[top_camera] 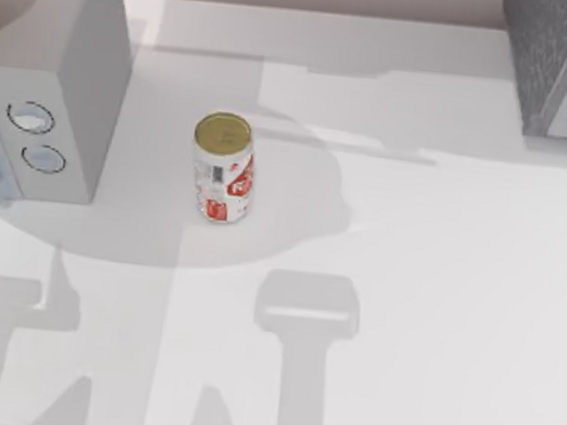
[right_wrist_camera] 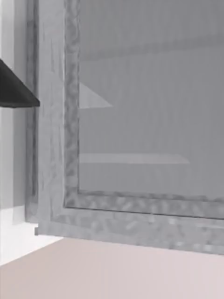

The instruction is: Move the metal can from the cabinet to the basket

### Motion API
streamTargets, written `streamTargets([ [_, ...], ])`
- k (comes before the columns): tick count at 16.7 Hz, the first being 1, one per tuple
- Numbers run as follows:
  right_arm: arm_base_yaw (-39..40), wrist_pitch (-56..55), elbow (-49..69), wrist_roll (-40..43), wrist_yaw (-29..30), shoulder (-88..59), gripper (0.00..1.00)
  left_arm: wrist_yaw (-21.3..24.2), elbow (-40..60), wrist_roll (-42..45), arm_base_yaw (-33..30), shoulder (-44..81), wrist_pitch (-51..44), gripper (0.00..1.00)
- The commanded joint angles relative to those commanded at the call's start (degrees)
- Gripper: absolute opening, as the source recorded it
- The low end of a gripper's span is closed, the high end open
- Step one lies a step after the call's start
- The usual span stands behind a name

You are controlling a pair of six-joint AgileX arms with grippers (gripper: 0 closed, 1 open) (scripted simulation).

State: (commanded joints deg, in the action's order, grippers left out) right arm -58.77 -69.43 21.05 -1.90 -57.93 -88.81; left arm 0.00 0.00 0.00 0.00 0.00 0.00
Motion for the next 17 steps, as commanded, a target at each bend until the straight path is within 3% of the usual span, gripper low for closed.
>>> streamTargets([
  [4,0.19,0.84,0.42,0.04,0.08,0.18,1.00,0.00,0.00,0.00,0.00,0.00,0.00,1.00],
  [8,-0.45,9.38,8.50,0.26,-0.57,0.65,1.00,0.00,0.00,0.00,0.00,0.00,0.00,1.00],
  [17,-1.70,53.07,46.26,-0.05,-1.69,5.67,1.00,0.00,0.00,0.00,0.00,0.00,0.00,1.00],
])
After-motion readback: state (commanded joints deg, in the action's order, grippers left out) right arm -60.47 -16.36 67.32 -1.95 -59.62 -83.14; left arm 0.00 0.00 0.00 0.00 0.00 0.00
